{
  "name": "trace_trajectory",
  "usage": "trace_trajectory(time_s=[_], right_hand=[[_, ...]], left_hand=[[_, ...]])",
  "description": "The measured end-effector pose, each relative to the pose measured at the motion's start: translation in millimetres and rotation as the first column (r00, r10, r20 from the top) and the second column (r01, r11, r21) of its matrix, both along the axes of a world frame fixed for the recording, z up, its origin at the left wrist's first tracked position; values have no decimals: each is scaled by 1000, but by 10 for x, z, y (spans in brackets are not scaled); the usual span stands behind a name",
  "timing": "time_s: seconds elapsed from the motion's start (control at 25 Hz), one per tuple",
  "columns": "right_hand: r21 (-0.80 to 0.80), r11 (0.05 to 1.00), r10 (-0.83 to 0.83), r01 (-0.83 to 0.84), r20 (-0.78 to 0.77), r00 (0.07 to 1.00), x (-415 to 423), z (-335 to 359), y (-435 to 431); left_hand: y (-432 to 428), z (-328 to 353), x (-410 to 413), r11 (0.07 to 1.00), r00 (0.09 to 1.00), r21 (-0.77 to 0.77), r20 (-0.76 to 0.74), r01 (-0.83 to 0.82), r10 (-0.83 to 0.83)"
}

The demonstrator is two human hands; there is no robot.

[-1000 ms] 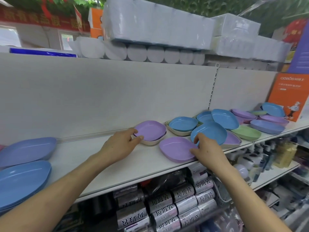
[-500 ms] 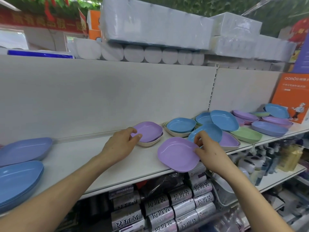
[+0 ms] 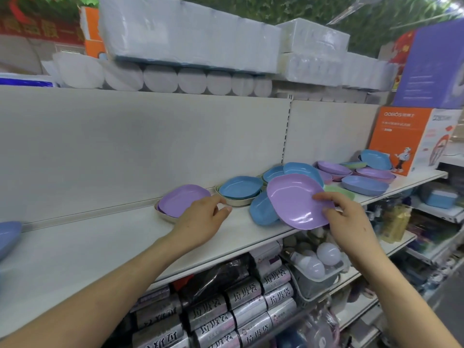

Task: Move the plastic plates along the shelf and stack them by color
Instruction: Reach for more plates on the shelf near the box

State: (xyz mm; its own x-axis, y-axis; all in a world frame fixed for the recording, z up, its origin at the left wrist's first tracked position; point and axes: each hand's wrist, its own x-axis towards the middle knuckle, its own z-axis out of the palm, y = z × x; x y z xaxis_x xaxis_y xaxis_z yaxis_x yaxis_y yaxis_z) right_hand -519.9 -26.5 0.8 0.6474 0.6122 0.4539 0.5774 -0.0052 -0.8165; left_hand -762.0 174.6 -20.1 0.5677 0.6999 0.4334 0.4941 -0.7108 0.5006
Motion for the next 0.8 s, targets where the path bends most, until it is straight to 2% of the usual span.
trace_trajectory(time_s=[0.16, 0.36, 0.8], right_hand=[[42, 994, -98, 102, -72, 993, 242, -49, -207], [41, 985, -166, 169, -58, 984, 573, -69, -257], [-92, 947, -290, 308, 172, 941, 916, -44, -1]], left_hand=[[-40, -35, 261, 999, 998, -19, -47, 41, -42], [-18, -40, 436, 997, 994, -35, -91, 62, -65], [116, -102, 591, 996, 977, -85, -211, 14, -31]])
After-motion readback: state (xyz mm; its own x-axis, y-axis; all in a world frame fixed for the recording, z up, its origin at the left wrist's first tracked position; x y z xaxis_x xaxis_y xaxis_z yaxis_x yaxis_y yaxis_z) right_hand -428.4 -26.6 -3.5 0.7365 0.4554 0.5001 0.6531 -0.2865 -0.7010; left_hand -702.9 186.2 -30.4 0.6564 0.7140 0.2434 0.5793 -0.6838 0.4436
